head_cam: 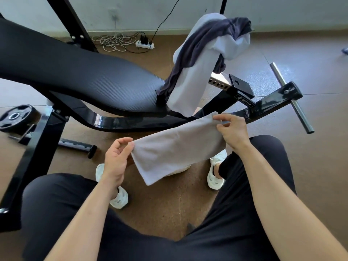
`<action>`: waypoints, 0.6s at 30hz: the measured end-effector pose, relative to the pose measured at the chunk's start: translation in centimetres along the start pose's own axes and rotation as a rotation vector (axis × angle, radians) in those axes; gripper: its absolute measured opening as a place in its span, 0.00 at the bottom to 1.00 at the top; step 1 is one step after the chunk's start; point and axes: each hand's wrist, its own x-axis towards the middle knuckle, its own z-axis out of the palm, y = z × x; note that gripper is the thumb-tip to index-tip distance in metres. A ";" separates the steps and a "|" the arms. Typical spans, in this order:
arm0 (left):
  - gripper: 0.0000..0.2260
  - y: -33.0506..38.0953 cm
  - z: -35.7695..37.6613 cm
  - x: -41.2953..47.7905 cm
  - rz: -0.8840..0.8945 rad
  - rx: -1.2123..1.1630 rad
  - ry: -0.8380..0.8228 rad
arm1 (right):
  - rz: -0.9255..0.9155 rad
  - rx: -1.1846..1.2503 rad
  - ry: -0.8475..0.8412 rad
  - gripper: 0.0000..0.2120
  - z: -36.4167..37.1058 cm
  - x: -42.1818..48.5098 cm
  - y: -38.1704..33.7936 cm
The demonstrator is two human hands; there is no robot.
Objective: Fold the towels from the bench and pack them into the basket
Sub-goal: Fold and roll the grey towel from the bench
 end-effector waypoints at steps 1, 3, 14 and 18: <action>0.07 0.2 -0.4 0.1 -0.005 -0.001 -0.044 | 0.004 0.000 0.001 0.15 0.1 -0.1 0.1; 0.11 0.5 -1.0 0.0 -0.009 0.027 -0.129 | 0.013 -0.006 0.008 0.14 0.2 0.0 0.3; 0.07 0.9 -1.1 -0.5 0.045 -0.101 0.100 | 0.100 0.024 0.036 0.14 2.0 0.5 0.9; 0.07 0.6 -1.9 0.1 0.045 -0.179 0.130 | 0.111 0.059 0.052 0.15 2.2 0.5 0.9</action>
